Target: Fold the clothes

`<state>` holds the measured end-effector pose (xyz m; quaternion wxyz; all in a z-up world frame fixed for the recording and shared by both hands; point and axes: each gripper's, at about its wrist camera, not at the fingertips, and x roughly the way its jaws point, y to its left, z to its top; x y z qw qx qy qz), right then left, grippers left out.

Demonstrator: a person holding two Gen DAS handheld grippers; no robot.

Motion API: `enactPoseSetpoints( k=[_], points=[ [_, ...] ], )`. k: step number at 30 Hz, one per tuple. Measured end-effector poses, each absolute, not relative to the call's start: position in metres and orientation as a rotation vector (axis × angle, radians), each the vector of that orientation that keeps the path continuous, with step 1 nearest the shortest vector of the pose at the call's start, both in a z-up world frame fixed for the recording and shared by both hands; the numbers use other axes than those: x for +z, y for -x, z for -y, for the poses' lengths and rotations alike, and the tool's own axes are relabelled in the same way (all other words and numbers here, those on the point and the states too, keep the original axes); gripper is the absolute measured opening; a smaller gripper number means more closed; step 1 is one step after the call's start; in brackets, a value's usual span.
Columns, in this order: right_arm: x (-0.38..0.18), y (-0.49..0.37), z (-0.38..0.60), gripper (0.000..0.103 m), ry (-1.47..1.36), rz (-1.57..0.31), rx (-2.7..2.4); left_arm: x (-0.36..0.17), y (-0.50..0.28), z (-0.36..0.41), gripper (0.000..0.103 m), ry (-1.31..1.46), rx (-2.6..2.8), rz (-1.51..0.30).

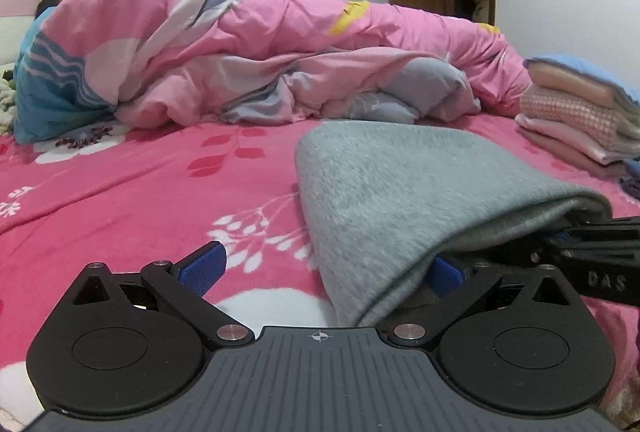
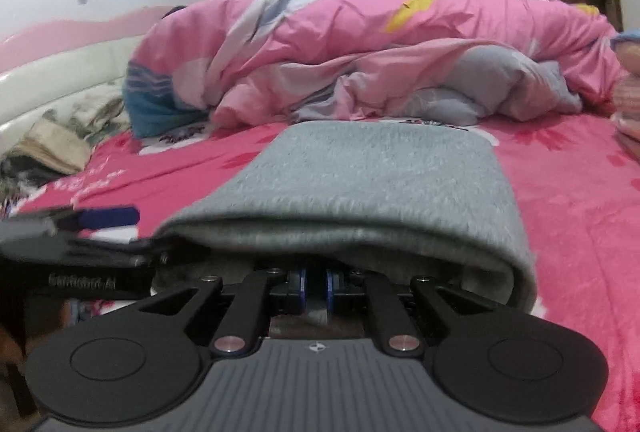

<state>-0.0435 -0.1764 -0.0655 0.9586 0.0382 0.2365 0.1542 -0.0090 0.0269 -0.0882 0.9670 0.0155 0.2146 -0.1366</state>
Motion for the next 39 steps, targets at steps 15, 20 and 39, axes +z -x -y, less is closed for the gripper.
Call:
enactPoseSetpoints(
  k=[15, 20, 39],
  points=[
    [-0.066, 0.045, 0.177, 0.007, -0.072, -0.486, 0.344, -0.086, 0.016, -0.028, 0.103, -0.038, -0.277, -0.409],
    [-0.066, 0.053, 0.173, 0.009, -0.064, -0.503, 0.405, -0.087, 0.017, -0.029, 0.103, -0.043, -0.279, -0.408],
    [-0.088, 0.021, 0.161, 0.009, -0.190, -0.472, 0.368, -0.097, 0.021, -0.034, 0.103, -0.062, -0.281, -0.454]
  ],
)
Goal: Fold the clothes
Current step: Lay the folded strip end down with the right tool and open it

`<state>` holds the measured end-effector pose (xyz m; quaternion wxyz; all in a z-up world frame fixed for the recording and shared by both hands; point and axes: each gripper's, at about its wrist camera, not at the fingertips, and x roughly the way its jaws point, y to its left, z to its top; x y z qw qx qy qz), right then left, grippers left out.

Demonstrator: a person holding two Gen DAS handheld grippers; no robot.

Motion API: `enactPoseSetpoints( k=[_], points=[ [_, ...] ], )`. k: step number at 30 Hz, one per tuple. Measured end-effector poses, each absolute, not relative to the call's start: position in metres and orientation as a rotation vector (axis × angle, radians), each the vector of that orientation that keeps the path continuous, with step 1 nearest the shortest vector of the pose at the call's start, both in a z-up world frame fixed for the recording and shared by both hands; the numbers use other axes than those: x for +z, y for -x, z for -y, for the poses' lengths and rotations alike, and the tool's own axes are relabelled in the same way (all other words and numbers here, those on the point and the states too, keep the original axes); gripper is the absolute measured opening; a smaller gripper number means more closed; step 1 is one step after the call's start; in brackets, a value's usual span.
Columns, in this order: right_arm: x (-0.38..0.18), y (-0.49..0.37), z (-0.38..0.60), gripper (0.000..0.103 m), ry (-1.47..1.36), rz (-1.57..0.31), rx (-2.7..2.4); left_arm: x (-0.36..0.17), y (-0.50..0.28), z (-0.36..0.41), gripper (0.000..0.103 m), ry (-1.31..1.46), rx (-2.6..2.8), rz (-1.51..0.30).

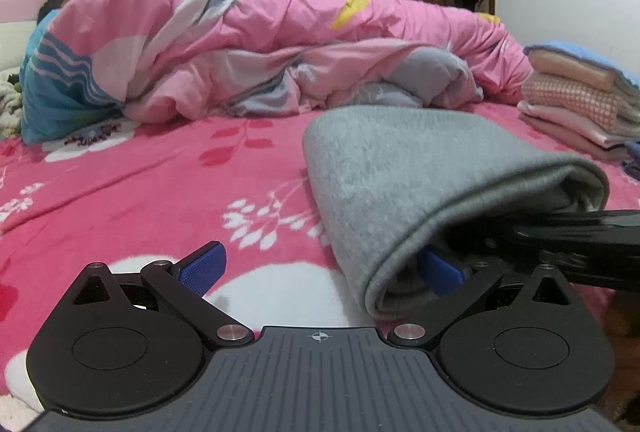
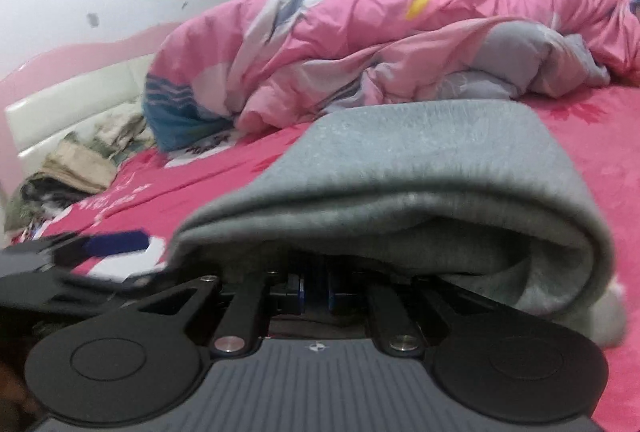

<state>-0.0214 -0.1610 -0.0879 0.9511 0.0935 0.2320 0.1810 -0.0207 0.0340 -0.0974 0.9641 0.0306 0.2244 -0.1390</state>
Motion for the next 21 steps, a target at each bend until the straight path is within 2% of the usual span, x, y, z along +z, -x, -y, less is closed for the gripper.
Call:
enactPoseSetpoints(
  k=[6, 10, 16, 21],
  points=[
    [-0.076, 0.044, 0.172, 0.010, -0.206, -0.444, 0.350, -0.100, 0.016, -0.024, 0.103, -0.079, -0.313, -0.456],
    [-0.080, 0.058, 0.180, 0.007, -0.128, -0.435, 0.270, -0.107, 0.006, -0.024, 0.103, -0.053, -0.288, -0.488],
    [-0.070, 0.076, 0.172, 0.009, -0.038, -0.373, 0.257, -0.106, 0.006, -0.026, 0.103, -0.047, -0.280, -0.494],
    [-0.074, 0.053, 0.186, 0.006, -0.103, -0.380, 0.169, -0.106, 0.006, -0.025, 0.103, -0.051, -0.275, -0.499]
  ],
)
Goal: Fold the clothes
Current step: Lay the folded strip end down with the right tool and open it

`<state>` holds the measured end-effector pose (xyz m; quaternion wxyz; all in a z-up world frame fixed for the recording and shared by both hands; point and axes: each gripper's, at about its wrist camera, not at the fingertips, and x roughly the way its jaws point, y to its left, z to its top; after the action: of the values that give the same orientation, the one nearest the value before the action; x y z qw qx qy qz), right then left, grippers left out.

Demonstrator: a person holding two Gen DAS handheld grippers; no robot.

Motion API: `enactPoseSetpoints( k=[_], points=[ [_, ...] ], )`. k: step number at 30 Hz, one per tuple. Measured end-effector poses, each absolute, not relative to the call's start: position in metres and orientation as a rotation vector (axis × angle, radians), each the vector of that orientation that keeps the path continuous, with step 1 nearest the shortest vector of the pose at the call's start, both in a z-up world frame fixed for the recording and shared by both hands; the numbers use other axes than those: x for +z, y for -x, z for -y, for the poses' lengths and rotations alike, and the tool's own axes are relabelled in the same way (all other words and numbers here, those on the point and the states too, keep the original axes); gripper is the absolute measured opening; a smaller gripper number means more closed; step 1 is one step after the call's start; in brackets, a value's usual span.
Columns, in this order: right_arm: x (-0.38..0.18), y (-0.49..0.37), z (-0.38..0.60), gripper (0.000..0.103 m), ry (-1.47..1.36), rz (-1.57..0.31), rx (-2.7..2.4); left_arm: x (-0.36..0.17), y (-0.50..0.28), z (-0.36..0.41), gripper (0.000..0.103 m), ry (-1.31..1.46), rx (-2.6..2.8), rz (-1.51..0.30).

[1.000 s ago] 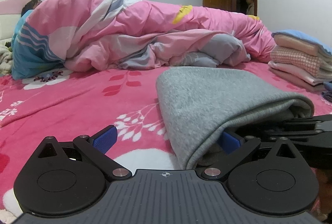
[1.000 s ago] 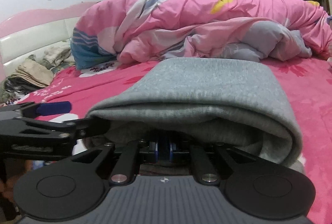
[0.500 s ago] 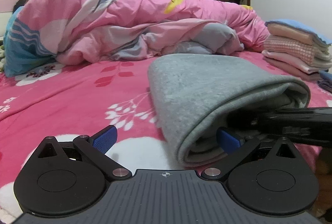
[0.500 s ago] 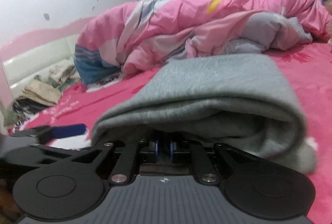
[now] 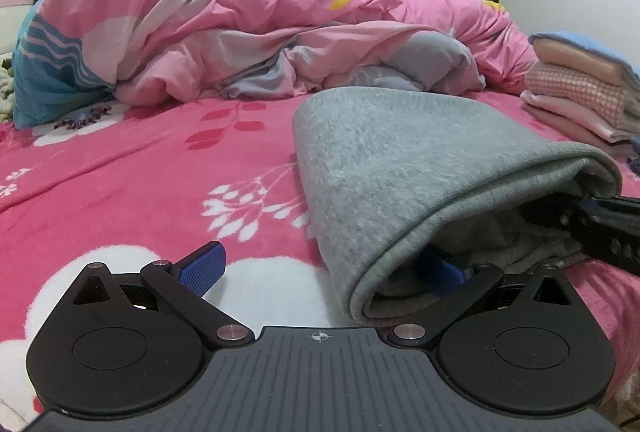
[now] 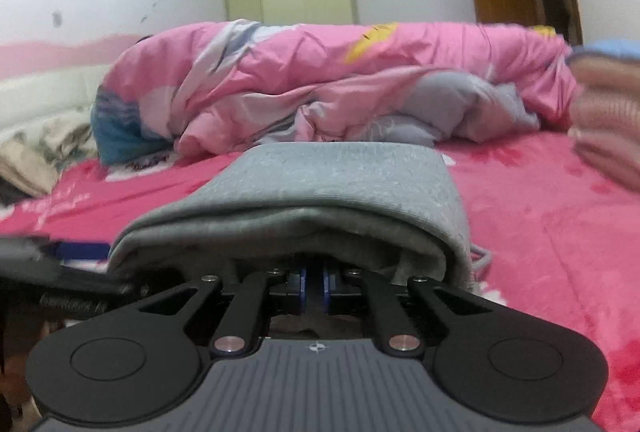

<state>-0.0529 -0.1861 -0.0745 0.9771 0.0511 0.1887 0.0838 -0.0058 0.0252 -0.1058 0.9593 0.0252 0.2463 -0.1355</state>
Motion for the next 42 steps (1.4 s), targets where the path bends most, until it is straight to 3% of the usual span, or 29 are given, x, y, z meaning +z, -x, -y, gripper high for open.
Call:
enactPoseSetpoints(
  k=[8, 11, 19, 38, 41, 42],
  points=[
    [-0.070, 0.073, 0.183, 0.009, -0.036, -0.379, 0.309, -0.105, 0.006, -0.023, 0.103, -0.069, -0.272, -0.496],
    [-0.079, 0.052, 0.182, 0.000, 0.007, -0.399, 0.206, -0.105, 0.006, -0.024, 0.103, -0.068, -0.271, -0.501],
    [-0.072, 0.073, 0.174, 0.000, 0.011, -0.353, 0.314, -0.102, 0.006, -0.024, 0.103, -0.089, -0.270, -0.496],
    [-0.095, 0.034, 0.149, 0.000, 0.068, -0.381, 0.348, -0.089, 0.018, -0.034, 0.103, -0.121, -0.271, -0.470],
    [-0.086, 0.041, 0.159, 0.010, 0.050, -0.418, 0.381, -0.081, 0.024, -0.045, 0.103, -0.087, -0.302, -0.472],
    [-0.082, 0.046, 0.166, 0.026, 0.040, -0.435, 0.410, -0.077, 0.027, -0.050, 0.103, -0.071, -0.314, -0.474]
  ],
)
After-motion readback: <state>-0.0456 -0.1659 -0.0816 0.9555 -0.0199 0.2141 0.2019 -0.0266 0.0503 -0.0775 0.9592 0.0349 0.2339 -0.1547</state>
